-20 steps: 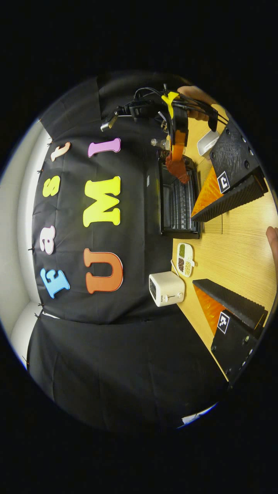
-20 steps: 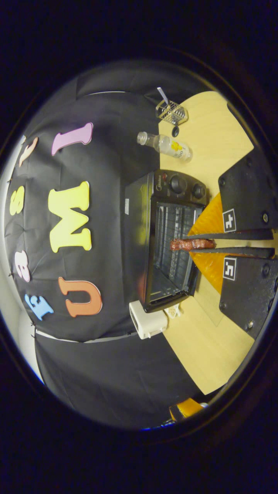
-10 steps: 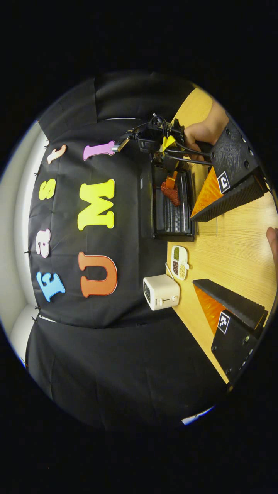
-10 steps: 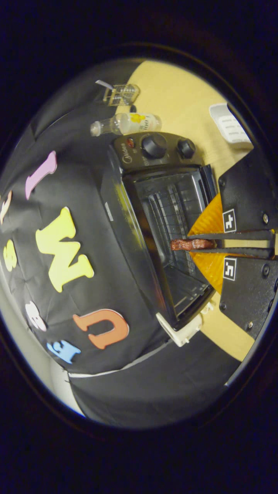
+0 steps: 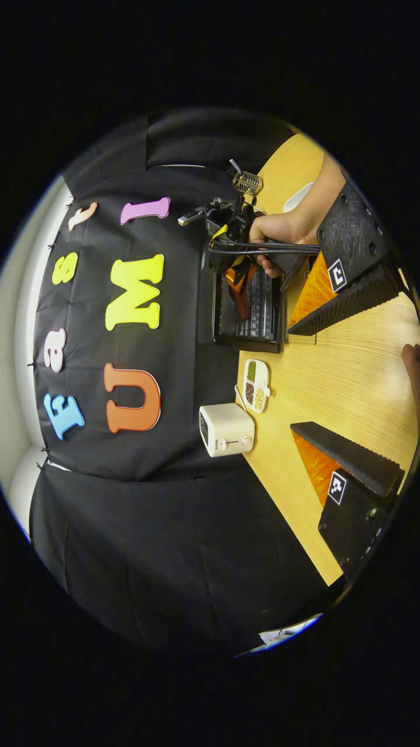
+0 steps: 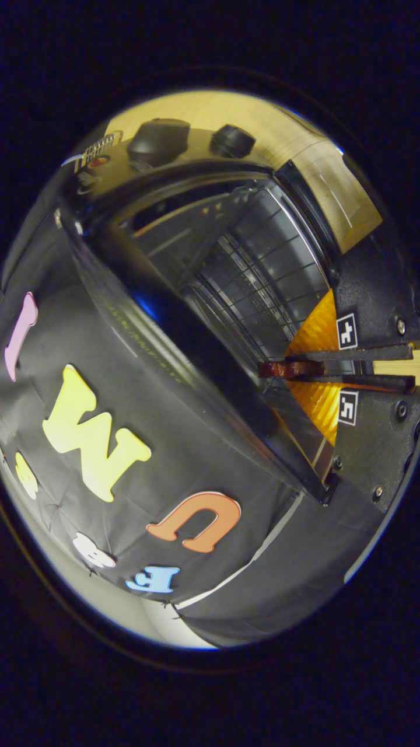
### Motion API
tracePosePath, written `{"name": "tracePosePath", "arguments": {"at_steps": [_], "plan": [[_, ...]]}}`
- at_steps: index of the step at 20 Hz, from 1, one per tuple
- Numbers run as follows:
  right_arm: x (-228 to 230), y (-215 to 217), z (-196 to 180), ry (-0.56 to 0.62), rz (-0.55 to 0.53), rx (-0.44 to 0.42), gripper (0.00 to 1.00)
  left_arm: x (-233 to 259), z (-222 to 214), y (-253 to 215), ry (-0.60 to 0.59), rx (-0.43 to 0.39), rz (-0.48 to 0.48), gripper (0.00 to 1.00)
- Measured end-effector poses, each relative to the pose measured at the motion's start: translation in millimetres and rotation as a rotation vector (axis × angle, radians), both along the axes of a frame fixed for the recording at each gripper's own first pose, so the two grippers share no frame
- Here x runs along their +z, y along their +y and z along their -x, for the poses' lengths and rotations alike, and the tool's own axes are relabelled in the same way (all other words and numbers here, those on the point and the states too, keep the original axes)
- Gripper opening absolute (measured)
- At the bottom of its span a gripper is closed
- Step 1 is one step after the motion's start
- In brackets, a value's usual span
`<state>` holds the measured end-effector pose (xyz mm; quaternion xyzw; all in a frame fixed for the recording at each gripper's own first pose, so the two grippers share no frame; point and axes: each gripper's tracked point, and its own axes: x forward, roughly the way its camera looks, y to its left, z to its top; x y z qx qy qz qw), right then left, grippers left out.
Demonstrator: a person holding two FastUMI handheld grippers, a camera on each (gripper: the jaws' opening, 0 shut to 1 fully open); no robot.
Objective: Open the electric oven with the left hand, put the food in, and close the electric oven.
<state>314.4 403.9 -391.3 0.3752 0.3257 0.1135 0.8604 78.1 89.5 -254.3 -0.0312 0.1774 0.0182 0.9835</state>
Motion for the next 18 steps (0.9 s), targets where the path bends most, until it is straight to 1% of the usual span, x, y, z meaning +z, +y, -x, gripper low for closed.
{"name": "tracePosePath", "arguments": {"at_steps": [2, 5, 7, 8, 9, 10, 11, 13, 14, 16, 18], "plan": [[-2, -6, -4, -0.011, 0.008, -0.023, 0.14, -1, 1, 3, 0.003, 0.005, 0.008, 0.95], [-4, -15, -8, -0.038, 0.088, -0.035, 0.17, -8, 0, 6, 0.015, 0.016, 0.015, 0.95], [-5, -28, -8, -0.052, 0.176, -0.047, 0.20, -7, 0, 14, 0.012, 0.047, 0.016, 0.95], [-8, -35, -11, -0.056, 0.235, -0.056, 0.27, -5, 2, 15, 0.007, 0.056, 0.019, 0.95], [-11, -44, -12, -0.062, 0.284, -0.062, 0.30, -4, 3, 15, 0.005, 0.063, 0.022, 0.95], [-14, -50, -12, -0.065, 0.317, -0.064, 0.26, -4, 5, 15, 0.008, 0.066, 0.026, 0.95], [-11, -54, -7, -0.077, 0.332, -0.062, 0.34, -4, 5, 15, 0.010, 0.067, 0.028, 0.95], [-9, -61, 1, -0.091, 0.360, -0.034, 0.37, -5, 7, 16, 0.016, 0.073, 0.023, 0.95], [-7, -63, 9, -0.092, 0.370, -0.013, 0.43, -5, 9, 16, 0.017, 0.079, 0.021, 0.95], [1, -71, 24, -0.101, 0.399, 0.035, 0.44, -2, 11, 13, 0.010, 0.078, 0.030, 0.95], [12, -80, 40, -0.108, 0.402, 0.063, 0.47, -1, 12, 7, 0.010, 0.070, 0.037, 0.95]]}}
